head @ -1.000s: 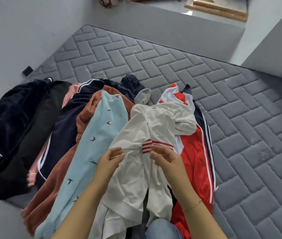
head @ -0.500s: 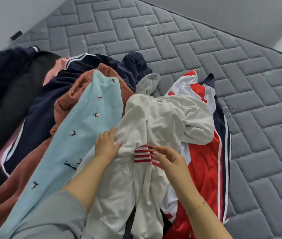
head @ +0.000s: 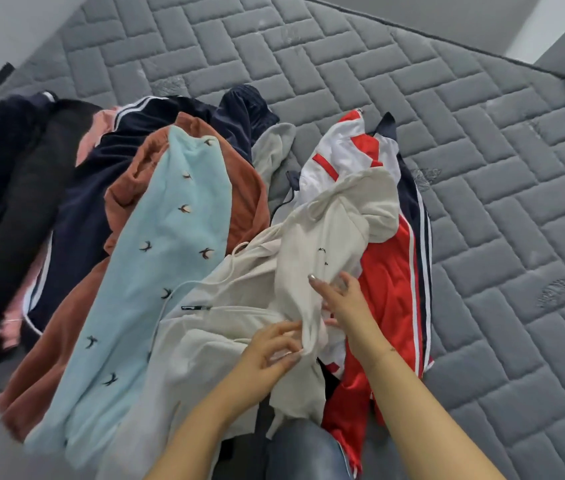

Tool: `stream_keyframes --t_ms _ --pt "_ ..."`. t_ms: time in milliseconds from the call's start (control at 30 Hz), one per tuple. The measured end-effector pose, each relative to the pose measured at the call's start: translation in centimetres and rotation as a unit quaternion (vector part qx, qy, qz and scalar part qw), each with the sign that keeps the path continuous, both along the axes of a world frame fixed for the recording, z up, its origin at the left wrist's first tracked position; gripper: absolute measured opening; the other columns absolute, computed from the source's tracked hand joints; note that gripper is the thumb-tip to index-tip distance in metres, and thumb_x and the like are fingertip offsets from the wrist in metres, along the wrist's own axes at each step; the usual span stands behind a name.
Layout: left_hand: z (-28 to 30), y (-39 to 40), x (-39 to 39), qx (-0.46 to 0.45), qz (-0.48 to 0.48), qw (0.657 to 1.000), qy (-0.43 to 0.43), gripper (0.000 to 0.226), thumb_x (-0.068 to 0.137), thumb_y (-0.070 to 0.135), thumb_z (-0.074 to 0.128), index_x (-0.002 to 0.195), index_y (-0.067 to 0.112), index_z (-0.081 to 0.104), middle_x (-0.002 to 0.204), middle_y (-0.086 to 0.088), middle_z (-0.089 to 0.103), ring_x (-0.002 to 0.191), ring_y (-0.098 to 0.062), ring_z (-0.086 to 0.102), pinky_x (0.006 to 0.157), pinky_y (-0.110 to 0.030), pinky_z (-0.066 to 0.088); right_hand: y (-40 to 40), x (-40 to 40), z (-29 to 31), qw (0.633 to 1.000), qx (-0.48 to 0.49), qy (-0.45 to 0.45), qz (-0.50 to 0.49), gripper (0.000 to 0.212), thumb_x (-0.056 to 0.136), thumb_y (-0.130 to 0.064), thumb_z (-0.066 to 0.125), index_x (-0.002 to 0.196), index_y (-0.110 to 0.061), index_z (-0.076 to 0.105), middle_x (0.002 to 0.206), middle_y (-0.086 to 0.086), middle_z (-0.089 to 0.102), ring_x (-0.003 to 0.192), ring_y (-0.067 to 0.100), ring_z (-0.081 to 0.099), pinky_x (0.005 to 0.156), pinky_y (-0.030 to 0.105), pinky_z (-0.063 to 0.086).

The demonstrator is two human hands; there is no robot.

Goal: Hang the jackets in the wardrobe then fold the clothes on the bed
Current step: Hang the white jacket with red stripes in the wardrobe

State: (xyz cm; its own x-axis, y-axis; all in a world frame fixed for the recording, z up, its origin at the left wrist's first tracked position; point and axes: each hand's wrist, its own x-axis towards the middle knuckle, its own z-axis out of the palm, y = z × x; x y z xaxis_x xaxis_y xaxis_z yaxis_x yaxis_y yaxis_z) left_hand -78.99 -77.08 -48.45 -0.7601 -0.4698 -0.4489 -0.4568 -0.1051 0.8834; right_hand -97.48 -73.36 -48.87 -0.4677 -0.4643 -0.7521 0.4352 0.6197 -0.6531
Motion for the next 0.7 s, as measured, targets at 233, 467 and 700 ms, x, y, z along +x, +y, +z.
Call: stream_keyframes --t_ms 233,467,700 --pt "0.9 2.3 2.9 0.173 -0.017 0.985 -0.018 0.02 0.101 0.02 0.054 0.095 0.03 0.069 0.125 0.024 0.064 0.122 0.01 0.051 0.098 -0.012 0.042 2.6 1.5 -2.7 0.955 0.077 0.249 0.141 0.017 0.08 -0.002 0.054 0.096 -0.004 0.06 0.088 0.011 0.064 0.084 0.032 0.059 0.069 0.038 0.043" --pt "-1.3 -3.9 -0.1 0.035 0.104 0.988 -0.106 0.02 0.097 0.009 0.057 0.113 0.018 0.065 0.113 0.008 0.068 0.109 -0.007 0.062 0.081 -0.008 0.047 11.0 -2.8 -2.3 0.964 0.103 0.243 -0.03 0.023 0.088 -0.008 0.051 0.072 -0.022 0.062 0.067 -0.004 0.058 0.066 0.015 0.05 0.056 0.026 0.037" --pt "-6.6 -11.3 -10.0 -0.086 0.126 0.977 -0.147 0.032 0.093 0.012 0.06 0.125 0.012 0.06 0.127 -0.004 0.06 0.112 -0.014 0.053 0.092 -0.025 0.039 9.7 -4.8 -4.3 0.957 0.129 0.259 -0.013 0.052 0.089 -0.004 0.058 0.14 -0.011 0.047 0.14 0.009 0.041 0.13 0.024 0.041 0.109 0.032 0.034"
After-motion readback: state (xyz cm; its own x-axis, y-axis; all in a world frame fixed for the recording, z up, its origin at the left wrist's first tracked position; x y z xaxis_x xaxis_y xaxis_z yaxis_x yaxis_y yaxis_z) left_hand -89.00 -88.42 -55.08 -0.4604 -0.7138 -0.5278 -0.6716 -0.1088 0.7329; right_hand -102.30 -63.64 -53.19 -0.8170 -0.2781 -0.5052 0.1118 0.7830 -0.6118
